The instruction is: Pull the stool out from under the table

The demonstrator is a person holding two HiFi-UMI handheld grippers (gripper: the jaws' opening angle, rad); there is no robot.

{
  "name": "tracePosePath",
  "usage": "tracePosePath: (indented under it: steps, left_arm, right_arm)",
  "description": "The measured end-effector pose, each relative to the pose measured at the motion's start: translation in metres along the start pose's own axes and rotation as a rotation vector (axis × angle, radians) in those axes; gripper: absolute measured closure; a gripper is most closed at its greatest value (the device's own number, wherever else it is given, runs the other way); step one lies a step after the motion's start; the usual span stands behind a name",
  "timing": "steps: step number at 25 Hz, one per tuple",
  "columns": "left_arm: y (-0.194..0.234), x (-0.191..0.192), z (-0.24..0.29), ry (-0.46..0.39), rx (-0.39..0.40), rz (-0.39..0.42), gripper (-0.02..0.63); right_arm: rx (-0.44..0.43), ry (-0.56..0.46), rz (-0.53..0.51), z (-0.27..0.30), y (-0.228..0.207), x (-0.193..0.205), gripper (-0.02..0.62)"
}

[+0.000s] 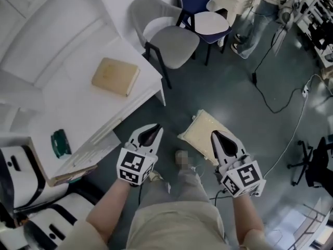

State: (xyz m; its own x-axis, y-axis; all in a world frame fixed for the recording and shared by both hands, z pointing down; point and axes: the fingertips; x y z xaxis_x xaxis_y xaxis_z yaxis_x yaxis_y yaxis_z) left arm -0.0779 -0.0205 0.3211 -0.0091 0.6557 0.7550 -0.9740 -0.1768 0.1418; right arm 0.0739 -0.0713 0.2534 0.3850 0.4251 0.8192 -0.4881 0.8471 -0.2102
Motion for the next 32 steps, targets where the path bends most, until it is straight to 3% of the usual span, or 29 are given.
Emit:
tracePosePath:
  steps: [8,17,23,32]
  left_arm:
    - [0.024,-0.02,-0.087,-0.074,-0.141,-0.08,0.561]
    - [0.044,-0.039,-0.194,-0.191,-0.338,-0.129,0.561]
    - [0.052,-0.034,-0.264,-0.279,-0.447,-0.176,0.561]
    - [0.055,-0.012,-0.33,-0.321,-0.6,-0.214,0.561]
  right_arm:
    - [-0.181,-0.054,-0.11,0.005,0.068,-0.064,0.574]
    - [-0.352,-0.081,-0.226,0.003,0.136,-0.109,0.574]
    - [-0.479,-0.082,-0.252,0.006,0.185,-0.13,0.574]
    - [-0.598,-0.089,-0.34,0.008,0.235,-0.151,0.574]
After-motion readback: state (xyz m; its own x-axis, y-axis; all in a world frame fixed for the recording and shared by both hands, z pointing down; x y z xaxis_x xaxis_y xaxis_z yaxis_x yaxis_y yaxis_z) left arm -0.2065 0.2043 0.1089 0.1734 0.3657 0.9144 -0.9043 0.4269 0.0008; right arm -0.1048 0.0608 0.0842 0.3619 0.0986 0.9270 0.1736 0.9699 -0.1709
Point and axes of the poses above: the fingertips, and each gripper's own axes: z forward along the fingers, y to its left, x out of its underside, and after that the axes turned 14 degrees about y, right-handed
